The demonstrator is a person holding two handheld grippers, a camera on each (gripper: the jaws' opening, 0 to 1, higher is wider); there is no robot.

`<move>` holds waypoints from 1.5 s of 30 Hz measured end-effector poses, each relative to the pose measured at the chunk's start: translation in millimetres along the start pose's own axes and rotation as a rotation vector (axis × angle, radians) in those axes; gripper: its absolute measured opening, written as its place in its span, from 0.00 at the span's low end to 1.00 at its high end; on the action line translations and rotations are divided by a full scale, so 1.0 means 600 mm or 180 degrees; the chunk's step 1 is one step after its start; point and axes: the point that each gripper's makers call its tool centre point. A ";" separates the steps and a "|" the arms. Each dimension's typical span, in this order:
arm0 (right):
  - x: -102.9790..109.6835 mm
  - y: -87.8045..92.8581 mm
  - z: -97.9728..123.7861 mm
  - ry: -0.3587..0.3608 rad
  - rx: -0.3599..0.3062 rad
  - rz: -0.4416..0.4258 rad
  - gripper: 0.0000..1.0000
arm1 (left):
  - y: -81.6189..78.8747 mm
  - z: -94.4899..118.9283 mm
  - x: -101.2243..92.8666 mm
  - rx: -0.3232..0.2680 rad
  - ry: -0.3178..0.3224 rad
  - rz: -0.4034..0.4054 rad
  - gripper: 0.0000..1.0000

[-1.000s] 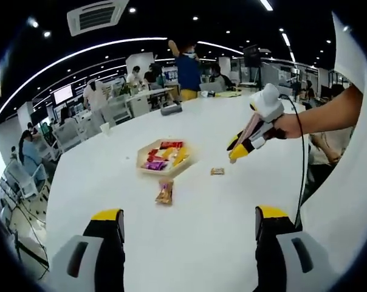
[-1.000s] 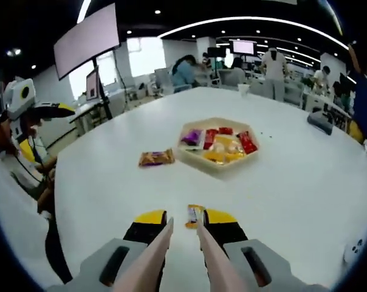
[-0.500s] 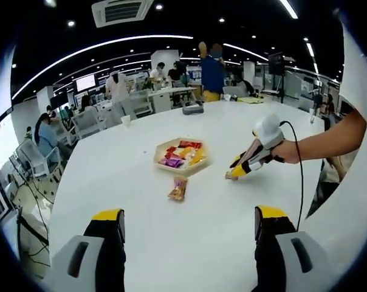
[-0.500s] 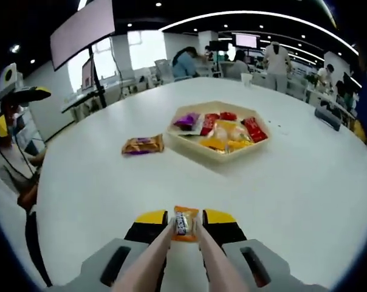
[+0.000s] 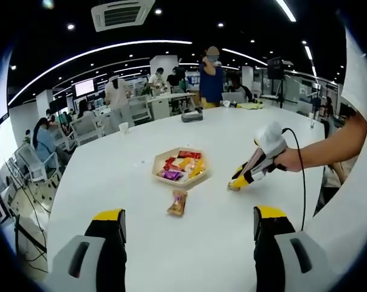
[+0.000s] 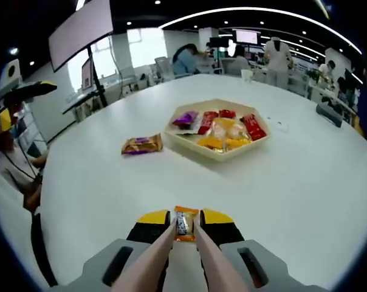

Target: Place the target food into the container with the food tongs after gripping and lifting it, then release it inside without dropping or visibly crushing the food.

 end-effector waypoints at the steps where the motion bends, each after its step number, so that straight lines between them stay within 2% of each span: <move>1: -0.003 -0.006 0.007 0.0024 -0.0072 -0.0046 0.18 | -0.001 -0.001 0.000 -0.0006 0.0004 0.0007 0.87; 5: -0.001 -0.024 0.033 0.0045 -0.0225 -0.0172 0.18 | -0.003 -0.006 -0.004 -0.0014 0.0024 -0.0002 0.87; 6: -0.010 -0.037 0.046 0.0097 -0.0338 -0.0197 0.18 | -0.005 -0.009 -0.005 -0.0015 0.0033 -0.0001 0.86; 7: -0.010 -0.040 0.053 0.0069 -0.0347 -0.0225 0.18 | -0.007 -0.012 -0.007 -0.0009 0.0044 0.0005 0.86; 9: -0.014 -0.058 0.068 0.0105 -0.0502 -0.0283 0.18 | -0.013 -0.015 -0.010 -0.0045 0.0054 -0.0006 0.87; 13: -0.001 -0.088 0.099 0.0033 -0.0667 -0.0338 0.18 | -0.023 -0.030 -0.020 -0.0090 0.0112 0.0039 0.86; 16: -0.006 -0.121 0.127 0.0052 -0.0895 -0.0412 0.18 | -0.034 -0.044 -0.034 -0.0123 0.0214 0.0002 0.86; 19: -0.017 -0.139 0.145 0.0140 -0.0982 -0.0375 0.18 | -0.050 -0.060 -0.048 -0.0156 0.0337 -0.0061 0.86; 20: -0.020 -0.154 0.157 0.0143 -0.1058 -0.0420 0.18 | -0.057 -0.065 -0.051 -0.0175 0.0364 -0.0102 0.86; 24: -0.026 -0.176 0.173 0.0203 -0.1115 -0.0355 0.18 | -0.079 -0.076 -0.059 -0.0266 0.0452 -0.0095 0.86; 30: -0.063 -0.226 0.213 0.0425 -0.1427 -0.0335 0.18 | -0.098 -0.086 -0.073 -0.0232 0.0646 -0.0383 0.85; 34: -0.078 -0.252 0.227 0.0485 -0.1481 -0.0279 0.18 | -0.112 -0.089 -0.072 -0.0271 0.0688 -0.0388 0.85; 36: -0.085 -0.264 0.232 0.0451 -0.1583 -0.0348 0.18 | -0.116 -0.091 -0.077 -0.0261 0.0734 -0.0381 0.85; 37: -0.091 -0.272 0.235 0.0504 -0.1635 -0.0354 0.18 | -0.116 -0.091 -0.078 -0.0254 0.0747 -0.0385 0.85; 38: -0.094 -0.276 0.236 0.0505 -0.1645 -0.0350 0.18 | -0.116 -0.093 -0.081 -0.0180 0.0790 -0.0471 0.85; 40: -0.099 -0.293 0.236 0.0517 -0.1736 -0.0341 0.18 | -0.123 -0.094 -0.082 -0.0185 0.0835 -0.0548 0.85; 45: -0.103 -0.301 0.229 0.0497 -0.1746 -0.0335 0.18 | -0.130 -0.097 -0.084 -0.0117 0.0884 -0.0660 0.84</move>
Point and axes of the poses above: the point that each gripper's makers call its tool centre point, and the gripper's own axes: z roughly backward along the fingers, x roughly to its left, y roughly out of its underside, and after that the axes turned 6 degrees about -y, right-handed
